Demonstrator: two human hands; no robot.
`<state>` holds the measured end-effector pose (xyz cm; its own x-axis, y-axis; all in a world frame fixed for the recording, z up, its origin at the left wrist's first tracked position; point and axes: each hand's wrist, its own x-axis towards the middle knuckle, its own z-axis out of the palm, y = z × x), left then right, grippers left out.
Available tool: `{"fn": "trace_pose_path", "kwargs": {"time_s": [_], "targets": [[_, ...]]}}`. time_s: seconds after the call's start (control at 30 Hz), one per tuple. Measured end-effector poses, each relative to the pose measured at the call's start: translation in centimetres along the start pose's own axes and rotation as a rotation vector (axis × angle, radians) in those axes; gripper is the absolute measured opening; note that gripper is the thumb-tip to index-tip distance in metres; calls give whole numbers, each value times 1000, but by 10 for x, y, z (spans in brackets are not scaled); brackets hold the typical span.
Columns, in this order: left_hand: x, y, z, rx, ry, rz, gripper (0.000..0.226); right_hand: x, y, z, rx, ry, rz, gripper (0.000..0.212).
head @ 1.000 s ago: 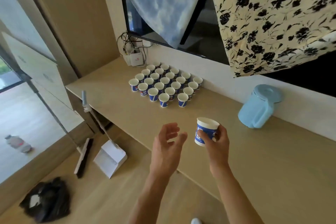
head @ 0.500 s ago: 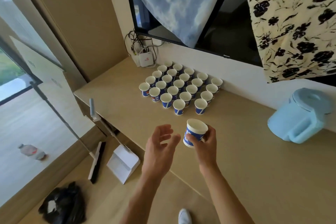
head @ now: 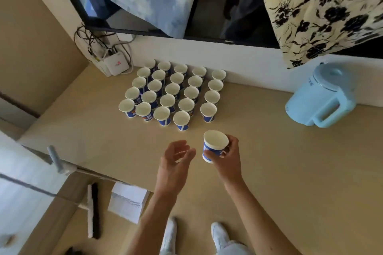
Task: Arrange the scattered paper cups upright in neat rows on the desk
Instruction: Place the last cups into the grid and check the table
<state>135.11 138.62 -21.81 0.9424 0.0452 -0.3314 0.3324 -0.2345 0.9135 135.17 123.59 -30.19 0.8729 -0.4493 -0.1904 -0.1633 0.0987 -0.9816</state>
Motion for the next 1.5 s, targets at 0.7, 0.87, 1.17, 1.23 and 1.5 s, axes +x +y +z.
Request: {"fn": "trace_pose_path", "kwargs": {"time_s": [0.7, 0.87, 1.17, 1.23, 1.5], "targets": [[153, -103, -26, 16, -330, 82, 31, 92, 102, 77, -179, 231, -159, 63], [166, -120, -14, -23, -383, 128, 38, 112, 120, 70, -229, 221, -244, 63], [182, -146, -4, -90, -384, 166, 38, 136, 143, 69, -222, 201, -272, 61], [184, -148, -3, -90, -378, 166, 38, 138, 144, 69, -224, 207, -278, 61], [187, -154, -1, -78, -365, 148, 39, 145, 146, 71, -205, 219, -287, 66]]}}
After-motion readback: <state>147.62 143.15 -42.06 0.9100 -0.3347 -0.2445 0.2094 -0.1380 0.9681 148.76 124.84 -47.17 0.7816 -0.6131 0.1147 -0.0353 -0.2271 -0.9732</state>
